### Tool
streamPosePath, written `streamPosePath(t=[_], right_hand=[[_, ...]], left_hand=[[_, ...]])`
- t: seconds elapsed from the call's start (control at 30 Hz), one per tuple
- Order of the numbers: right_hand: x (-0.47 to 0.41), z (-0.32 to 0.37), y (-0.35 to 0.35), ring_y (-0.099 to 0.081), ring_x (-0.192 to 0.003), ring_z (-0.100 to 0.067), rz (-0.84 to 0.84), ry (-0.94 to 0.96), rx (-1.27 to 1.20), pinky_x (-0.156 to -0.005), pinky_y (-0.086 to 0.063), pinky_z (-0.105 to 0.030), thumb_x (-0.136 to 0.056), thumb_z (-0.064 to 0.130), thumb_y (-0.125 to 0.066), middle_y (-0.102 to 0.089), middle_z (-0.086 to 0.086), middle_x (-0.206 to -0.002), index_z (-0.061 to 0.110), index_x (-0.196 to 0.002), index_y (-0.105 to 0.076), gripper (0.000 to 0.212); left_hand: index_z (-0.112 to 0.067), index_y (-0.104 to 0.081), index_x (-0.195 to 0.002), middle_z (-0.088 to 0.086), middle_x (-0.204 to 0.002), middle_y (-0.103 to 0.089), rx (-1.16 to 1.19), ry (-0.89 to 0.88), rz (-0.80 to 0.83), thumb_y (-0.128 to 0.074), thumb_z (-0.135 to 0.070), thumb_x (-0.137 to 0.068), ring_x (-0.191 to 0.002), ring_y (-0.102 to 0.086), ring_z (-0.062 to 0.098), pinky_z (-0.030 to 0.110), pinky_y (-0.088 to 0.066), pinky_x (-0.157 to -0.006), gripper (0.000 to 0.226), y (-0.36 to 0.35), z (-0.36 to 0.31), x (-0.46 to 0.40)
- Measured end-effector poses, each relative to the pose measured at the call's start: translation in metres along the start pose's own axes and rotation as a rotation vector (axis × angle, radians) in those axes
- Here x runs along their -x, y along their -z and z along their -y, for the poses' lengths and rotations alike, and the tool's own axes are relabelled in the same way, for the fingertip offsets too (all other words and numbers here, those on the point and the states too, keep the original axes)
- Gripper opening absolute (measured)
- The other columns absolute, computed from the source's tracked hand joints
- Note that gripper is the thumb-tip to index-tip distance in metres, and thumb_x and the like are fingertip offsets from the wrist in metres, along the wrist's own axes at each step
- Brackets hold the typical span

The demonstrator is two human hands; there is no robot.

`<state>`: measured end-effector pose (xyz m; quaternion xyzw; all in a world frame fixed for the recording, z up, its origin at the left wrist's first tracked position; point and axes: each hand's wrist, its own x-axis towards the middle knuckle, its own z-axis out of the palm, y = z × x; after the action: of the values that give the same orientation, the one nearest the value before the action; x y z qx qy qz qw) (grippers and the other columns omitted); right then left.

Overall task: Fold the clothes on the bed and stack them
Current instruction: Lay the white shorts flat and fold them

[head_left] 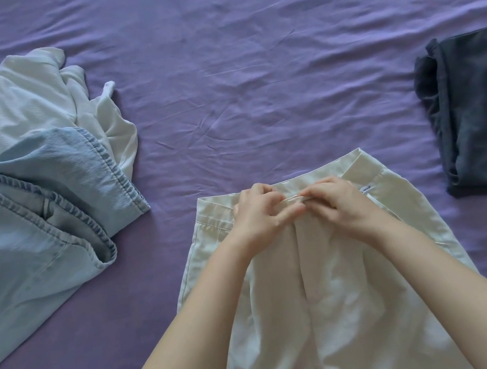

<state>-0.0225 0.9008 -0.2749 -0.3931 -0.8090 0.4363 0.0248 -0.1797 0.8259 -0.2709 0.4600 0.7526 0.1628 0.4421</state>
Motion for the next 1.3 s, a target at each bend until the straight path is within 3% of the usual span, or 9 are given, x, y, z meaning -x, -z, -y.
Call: streamPosePath(t=[0.17,0.3,0.43,0.53,0.67,0.9,1.1,1.23,1.3], right_hand=[[0.002,-0.003,0.009,-0.054,-0.100,-0.024,0.059,0.001,0.041,-0.091,-0.038,-0.034,-0.091,0.016,-0.059,-0.064,0.000,-0.096,0.012,-0.103,-0.069,0.017],[-0.003,0.000,0.005,-0.051,-0.104,-0.019,0.126,-0.030,0.205,-0.087,-0.026,-0.029,-0.095,0.030,-0.048,-0.066,-0.001,-0.098,0.020,-0.093,-0.069,0.023],[-0.027,0.008,0.022,-0.059,-0.087,-0.028,-0.065,-0.176,0.076,-0.080,-0.041,-0.041,-0.095,0.023,-0.044,-0.066,-0.003,-0.076,0.024,-0.067,-0.052,0.029],[-0.037,0.019,0.043,-0.054,-0.089,-0.020,-0.093,-0.072,0.157,-0.086,-0.039,-0.039,-0.096,0.024,-0.045,-0.061,0.011,-0.072,0.024,-0.075,-0.056,0.024],[-0.015,0.027,0.051,-0.052,-0.087,-0.001,0.164,-0.028,0.040,-0.084,-0.035,-0.011,-0.088,0.038,-0.059,-0.062,0.019,-0.082,0.025,-0.083,-0.063,0.015],[0.011,0.001,0.019,-0.052,-0.093,-0.006,0.108,-0.014,-0.054,-0.091,-0.037,-0.027,-0.076,0.032,-0.075,-0.058,0.028,-0.085,0.028,-0.094,-0.072,0.019],[0.013,0.001,0.017,-0.041,-0.076,0.005,0.092,0.027,-0.050,-0.081,-0.026,-0.023,-0.083,0.028,-0.068,-0.054,0.021,-0.070,0.022,-0.085,-0.071,0.007],[0.011,0.005,0.025,-0.041,-0.085,0.002,0.224,-0.085,-0.092,-0.093,-0.025,-0.022,-0.089,0.033,-0.060,-0.055,0.022,-0.073,0.029,-0.085,-0.068,0.009],[0.010,0.007,0.026,-0.043,-0.077,0.000,0.241,-0.142,-0.116,-0.084,-0.029,-0.018,-0.091,0.033,-0.057,-0.053,0.018,-0.068,0.029,-0.078,-0.066,0.017]], left_hand=[[-0.018,-0.065,-0.103,-0.015,-0.106,-0.043,0.000,0.012,0.035,-0.072,-0.042,-0.078,-0.115,-0.032,0.010,0.019,-0.020,-0.087,0.035,-0.002,-0.003,0.004],[-0.023,-0.067,-0.105,-0.009,-0.113,-0.047,-0.184,-0.018,0.062,-0.070,-0.044,-0.079,-0.120,-0.031,0.017,0.031,-0.023,-0.099,0.034,-0.001,-0.011,0.001],[-0.028,-0.072,-0.098,-0.005,-0.121,-0.051,-0.327,-0.206,0.135,-0.068,-0.049,-0.077,-0.124,-0.031,0.022,0.041,-0.017,-0.108,0.030,-0.015,-0.013,0.014],[-0.022,-0.072,-0.093,-0.004,-0.116,-0.054,-0.236,-0.187,0.068,-0.057,-0.052,-0.071,-0.121,-0.032,0.022,0.035,-0.018,-0.105,0.040,-0.020,-0.011,0.019],[-0.020,-0.070,-0.103,-0.010,-0.120,-0.053,-0.174,-0.085,0.039,-0.071,-0.041,-0.077,-0.124,-0.029,0.016,0.027,-0.016,-0.104,0.034,-0.015,-0.012,0.012],[-0.023,-0.069,-0.105,-0.018,-0.113,-0.049,-0.002,0.025,0.146,-0.061,-0.054,-0.059,-0.124,-0.027,0.011,0.029,-0.024,-0.109,0.056,-0.008,-0.014,0.011],[-0.022,-0.065,-0.094,-0.011,-0.112,-0.051,0.010,-0.011,0.102,-0.075,-0.035,-0.076,-0.124,-0.029,0.015,0.031,-0.027,-0.108,0.024,-0.011,-0.009,0.011],[-0.014,-0.064,-0.102,-0.002,-0.121,-0.051,-0.176,-0.089,0.069,-0.072,-0.034,-0.078,-0.123,-0.031,0.021,0.034,-0.026,-0.106,0.032,-0.013,-0.017,0.009],[-0.014,-0.063,-0.108,-0.002,-0.124,-0.049,-0.333,-0.147,0.057,-0.067,-0.037,-0.082,-0.123,-0.031,0.022,0.033,-0.024,-0.106,0.035,-0.013,-0.022,0.007]])
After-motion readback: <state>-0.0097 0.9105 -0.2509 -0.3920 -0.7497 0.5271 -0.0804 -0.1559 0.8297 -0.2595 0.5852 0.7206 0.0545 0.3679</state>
